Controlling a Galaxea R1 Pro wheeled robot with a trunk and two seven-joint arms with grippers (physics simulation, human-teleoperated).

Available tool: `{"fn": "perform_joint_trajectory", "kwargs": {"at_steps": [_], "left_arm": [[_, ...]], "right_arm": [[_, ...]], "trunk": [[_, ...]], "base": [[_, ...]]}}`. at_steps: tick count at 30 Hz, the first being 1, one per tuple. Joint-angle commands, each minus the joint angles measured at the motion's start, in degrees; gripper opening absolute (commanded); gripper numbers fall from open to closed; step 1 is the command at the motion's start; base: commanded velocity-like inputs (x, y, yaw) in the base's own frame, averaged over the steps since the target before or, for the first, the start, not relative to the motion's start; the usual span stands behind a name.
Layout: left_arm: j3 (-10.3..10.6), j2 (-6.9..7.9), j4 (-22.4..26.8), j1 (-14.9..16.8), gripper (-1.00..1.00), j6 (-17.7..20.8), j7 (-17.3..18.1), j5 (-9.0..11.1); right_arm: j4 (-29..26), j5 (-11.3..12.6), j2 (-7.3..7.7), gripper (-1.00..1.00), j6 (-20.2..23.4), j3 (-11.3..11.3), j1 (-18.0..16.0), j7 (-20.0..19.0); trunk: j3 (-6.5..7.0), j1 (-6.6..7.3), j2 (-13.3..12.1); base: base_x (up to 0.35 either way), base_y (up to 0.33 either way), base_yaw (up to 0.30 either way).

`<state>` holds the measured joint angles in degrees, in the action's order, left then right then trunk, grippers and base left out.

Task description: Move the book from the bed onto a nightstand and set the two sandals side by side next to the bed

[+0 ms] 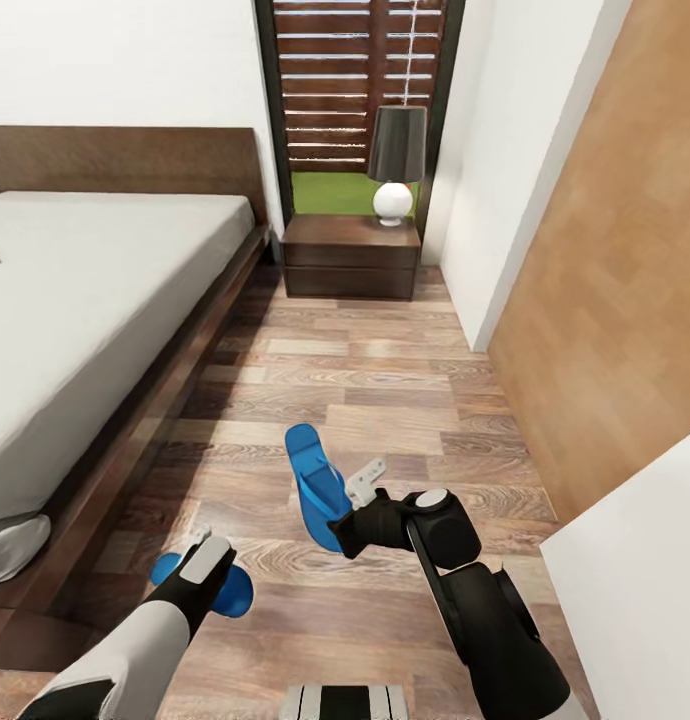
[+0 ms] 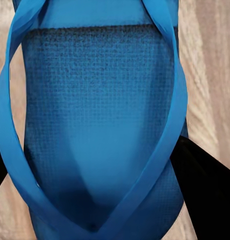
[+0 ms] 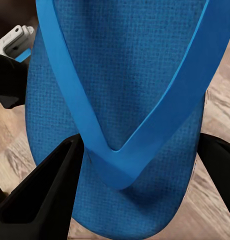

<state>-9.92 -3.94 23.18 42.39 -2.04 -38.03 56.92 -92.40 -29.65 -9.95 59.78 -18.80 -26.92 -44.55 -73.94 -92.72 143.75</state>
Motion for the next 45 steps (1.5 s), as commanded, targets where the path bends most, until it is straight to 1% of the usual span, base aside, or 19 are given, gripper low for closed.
{"fn": "perform_joint_trajectory", "kwargs": {"at_steps": [1,4,8,13,21,24,26,28,33,35,36,39,45], "left_arm": [[0.0,0.06,0.0,0.1,-1.00,-0.6,-0.2,0.3],[0.0,0.30,-0.1,0.1,-1.00,-0.8,-0.2,0.1],[0.2,0.60,-0.1,0.3,-1.00,-0.9,-0.2,-0.2],[0.4,0.63,-0.1,1.3,-1.00,-1.0,-0.3,-0.2],[0.6,0.60,-0.1,1.6,-1.00,-0.7,0.2,0.0],[0.6,0.58,-0.1,1.6,-1.00,-0.5,1.0,0.0],[0.7,0.39,-0.1,1.5,-1.00,-0.4,2.8,-0.1],[0.7,0.26,-0.1,1.5,-1.00,-0.3,3.3,-0.1],[0.7,0.08,-0.1,1.2,-1.00,-0.3,3.9,-0.1],[0.9,0.28,0.1,0.3,-1.00,-0.3,4.3,-0.4],[1.3,0.45,0.4,-0.7,-1.00,-0.3,4.5,-0.7],[1.7,0.66,0.8,-2.1,-1.00,-0.3,4.7,-1.0],[2.0,0.66,1.0,-2.7,-1.00,-0.3,4.6,-1.2]], "right_arm": [[-0.1,-0.5,-0.04,-1.00,0.2,-0.1,0.4,-0.6],[-0.1,-0.6,-0.04,-1.00,0.2,-0.4,0.8,-0.6],[-0.1,-0.6,0.07,-1.00,0.2,-1.5,1.0,-0.6],[-0.1,-0.6,0.12,-1.00,0.2,-2.5,1.1,-0.5],[-0.1,-0.7,0.19,-1.00,0.2,-2.8,1.2,-0.5],[-0.1,-0.7,0.20,-1.00,0.2,-2.8,1.2,-0.5],[-0.1,-0.7,0.20,-1.00,0.2,-2.8,1.2,-0.5],[-0.1,-0.7,0.20,-1.00,0.2,-2.8,1.2,-0.5],[-0.1,-0.7,0.20,-1.00,0.2,-2.7,1.2,-0.5],[-0.1,-0.7,0.20,-1.00,0.2,-2.7,1.2,-0.5],[-0.1,-0.7,0.20,-1.00,0.2,-2.7,1.2,-0.5],[-0.1,-0.7,0.20,-1.00,0.2,-2.6,1.2,-0.5],[-0.1,-0.7,0.20,-1.00,0.2,-2.6,1.2,-0.5]], "trunk": [[-0.27,-0.01,0.0],[-0.94,-0.09,0.1],[-1.82,-0.19,0.1],[-2.93,-0.32,0.2],[-4.70,-0.53,0.3],[-5.37,-0.60,0.3],[-5.81,-0.66,0.4],[-6.25,-0.71,0.4],[-6.25,-0.71,0.4],[-6.25,-0.71,0.4],[-6.25,-0.71,0.4],[-6.25,-0.71,0.4],[-6.25,-0.71,0.4]], "base": [[0.000,0.000,0.000],[0.000,0.000,0.000],[0.000,0.000,0.019],[0.000,0.000,0.184],[0.000,0.000,0.108],[0.000,0.000,0.018],[0.000,0.000,0.007],[0.000,0.000,0.004],[0.000,0.000,0.001],[0.059,0.000,0.000],[0.170,0.000,0.000],[0.243,0.000,0.000],[0.307,0.000,0.000]]}}
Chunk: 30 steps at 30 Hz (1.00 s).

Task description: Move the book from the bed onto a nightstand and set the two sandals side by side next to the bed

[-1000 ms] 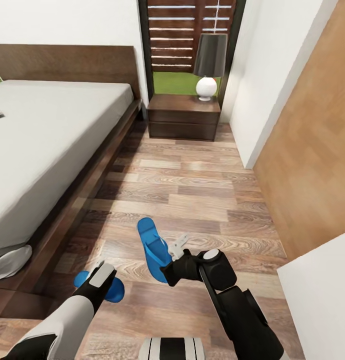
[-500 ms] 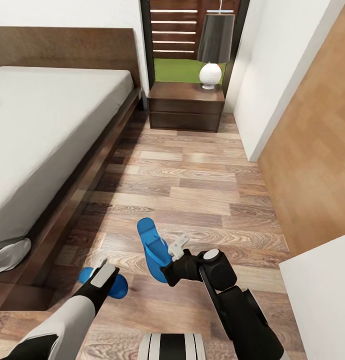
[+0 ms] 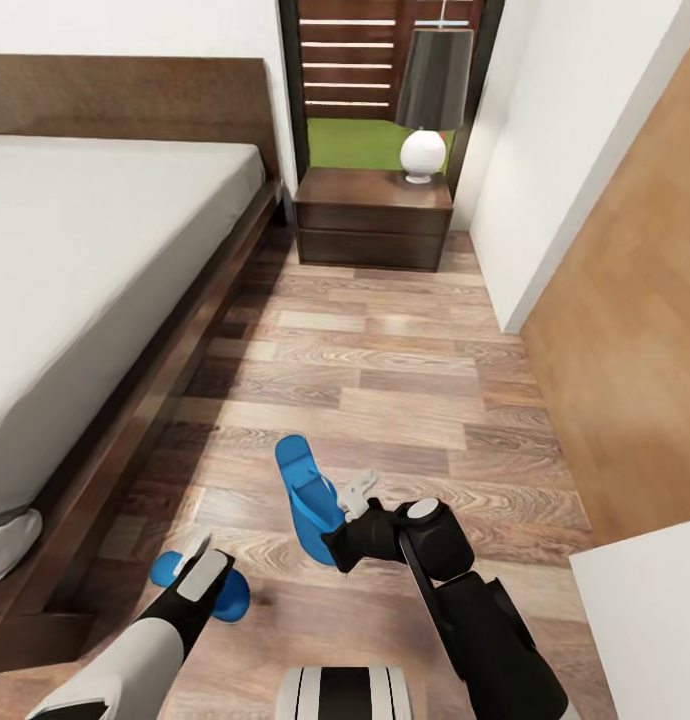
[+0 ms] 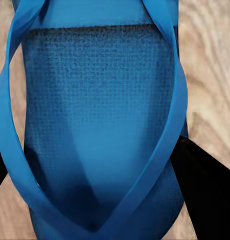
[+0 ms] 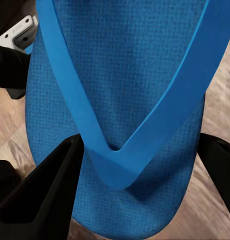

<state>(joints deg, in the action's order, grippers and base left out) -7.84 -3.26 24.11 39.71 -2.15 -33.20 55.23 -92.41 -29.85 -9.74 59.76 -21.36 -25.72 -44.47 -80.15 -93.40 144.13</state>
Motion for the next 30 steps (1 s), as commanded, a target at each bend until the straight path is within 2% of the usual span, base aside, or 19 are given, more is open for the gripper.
{"fn": "perform_joint_trajectory", "kwargs": {"at_steps": [1,12,22,23,27,30], "left_arm": [[0.0,-0.01,0.1,-0.1,-1.00,-0.2,-0.2,0.5],[0.0,0.10,0.1,-0.1,-1.00,-0.2,-0.2,0.5],[-0.2,0.71,1.2,0.9,-1.00,0.1,-1.0,0.5],[-0.3,0.64,1.4,0.9,-1.00,0.1,-1.4,0.5],[-0.3,0.32,3.2,1.4,-1.00,0.0,-6.6,0.6],[-0.3,0.48,4.1,1.6,-1.00,0.1,-8.4,0.7]], "right_arm": [[-0.1,-0.5,-0.02,-1.00,0.2,0.1,0.0,-0.6],[-0.1,-0.5,-0.02,-1.00,0.2,0.1,0.0,-0.6],[-0.1,-0.5,-0.02,-1.00,0.2,0.0,0.0,-0.6],[-0.1,-0.5,-0.02,-1.00,0.2,0.0,0.0,-0.6],[-0.1,-0.6,-0.02,-1.00,0.2,0.0,0.0,-0.6],[-0.1,-0.5,-0.02,-1.00,0.2,0.0,0.0,-0.6]], "trunk": [[-0.04,-0.02,0.0],[-0.04,-0.02,0.0],[-0.04,-0.02,0.0],[-0.04,-0.02,0.0],[-0.93,-0.13,0.1],[-1.59,-0.20,0.1]], "base": [[0.323,0.005,0.000],[0.317,0.115,0.000],[0.078,0.047,0.000],[0.011,0.007,0.000],[0.005,0.003,0.000],[0.002,0.001,0.000]]}}
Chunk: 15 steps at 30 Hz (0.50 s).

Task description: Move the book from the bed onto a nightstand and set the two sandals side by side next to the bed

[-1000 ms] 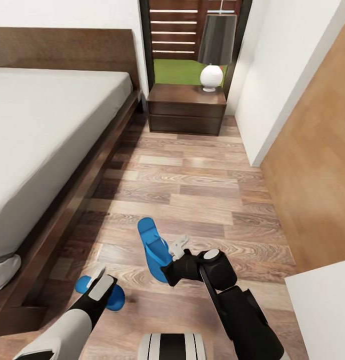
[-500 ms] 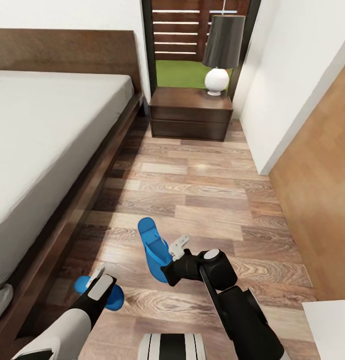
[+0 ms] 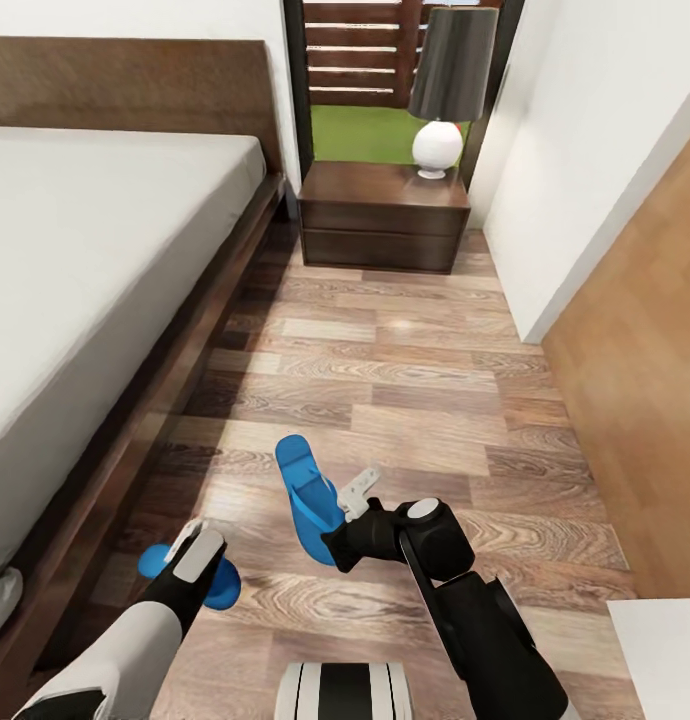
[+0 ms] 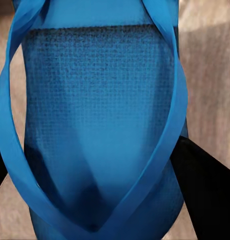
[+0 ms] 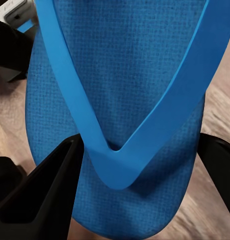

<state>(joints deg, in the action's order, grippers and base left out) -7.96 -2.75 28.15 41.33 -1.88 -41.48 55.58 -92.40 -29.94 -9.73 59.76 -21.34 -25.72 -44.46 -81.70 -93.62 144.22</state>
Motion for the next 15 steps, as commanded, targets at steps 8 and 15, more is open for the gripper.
{"fn": "perform_joint_trajectory", "kwargs": {"at_steps": [8,15], "left_arm": [[-0.3,0.10,1.0,1.5,-1.00,-0.6,-1.1,0.5],[-0.3,-0.16,1.9,1.8,-1.00,-0.9,-1.1,0.4]], "right_arm": [[-0.1,-0.4,0.06,-1.00,0.2,0.2,0.0,-0.6],[-0.1,-0.4,0.07,-1.00,0.2,0.2,0.0,-0.7]], "trunk": [[-1.82,-0.19,0.1],[-3.37,-0.37,0.2]], "base": [[0.000,0.000,0.000],[0.000,0.000,0.000]]}}
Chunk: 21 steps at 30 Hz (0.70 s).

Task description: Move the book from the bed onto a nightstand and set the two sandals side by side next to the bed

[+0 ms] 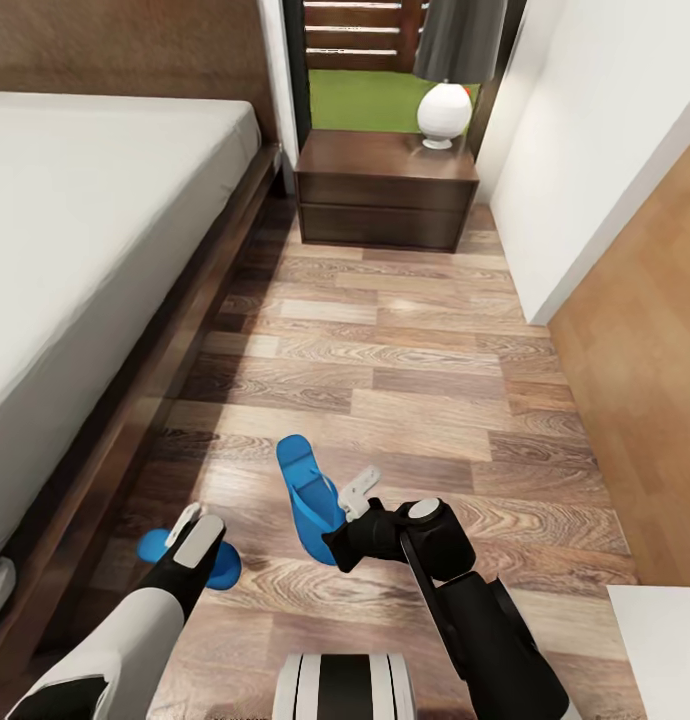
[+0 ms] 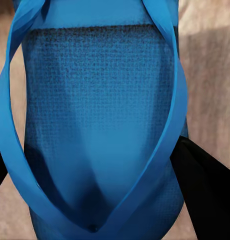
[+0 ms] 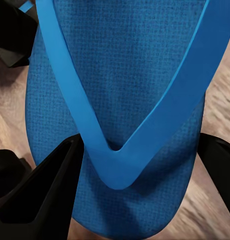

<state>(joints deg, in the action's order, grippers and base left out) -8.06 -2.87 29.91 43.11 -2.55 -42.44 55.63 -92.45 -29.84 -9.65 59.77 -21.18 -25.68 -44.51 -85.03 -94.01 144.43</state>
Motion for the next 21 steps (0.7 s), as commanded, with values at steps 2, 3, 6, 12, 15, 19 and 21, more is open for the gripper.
{"fn": "perform_joint_trajectory", "kwargs": {"at_steps": [2,3,6,12,15,19,21], "left_arm": [[-0.1,-0.14,0.2,0.0,-1.00,-0.3,-0.2,0.4],[-0.1,-0.17,0.2,0.0,-1.00,-0.3,-0.2,0.4],[-0.1,-0.26,0.3,0.0,-1.00,-0.2,-0.2,0.4],[-0.1,-0.39,0.3,0.0,-1.00,-0.2,-0.1,0.5],[-0.1,-0.40,0.3,0.0,-1.00,-0.2,-0.1,0.5],[-0.1,-0.41,0.3,0.0,-1.00,-0.1,-0.1,0.6],[-0.1,-0.44,0.3,0.0,-1.00,-0.2,-0.2,0.5]], "right_arm": [[-0.1,-0.5,-0.02,-1.00,0.2,0.0,0.0,-0.6],[-0.1,-0.5,-0.02,-1.00,0.2,-0.1,0.0,-0.6],[-0.1,-0.5,-0.02,-1.00,0.2,-0.2,0.0,-0.6],[-0.1,-0.5,-0.02,-1.00,0.2,-0.2,0.0,-0.6],[-0.1,-0.5,-0.02,-1.00,0.2,-0.1,0.0,-0.7],[0.0,-0.5,-0.02,-1.00,0.2,0.0,0.0,-0.6],[-0.1,-0.5,-0.02,-1.00,0.2,0.0,0.0,-0.6]], "trunk": [[-0.49,-0.04,0.0],[-0.71,-0.06,0.1],[-1.37,-0.14,0.1],[-2.70,-0.30,0.2],[-3.37,-0.37,0.2],[-4.03,-0.45,0.3],[-4.03,-0.45,0.3]], "base": [[0.000,0.000,0.000],[0.000,0.000,0.000],[0.000,0.000,0.000],[0.000,0.000,0.000],[0.000,0.000,0.000],[0.000,0.000,0.000],[0.000,0.000,0.000]]}}
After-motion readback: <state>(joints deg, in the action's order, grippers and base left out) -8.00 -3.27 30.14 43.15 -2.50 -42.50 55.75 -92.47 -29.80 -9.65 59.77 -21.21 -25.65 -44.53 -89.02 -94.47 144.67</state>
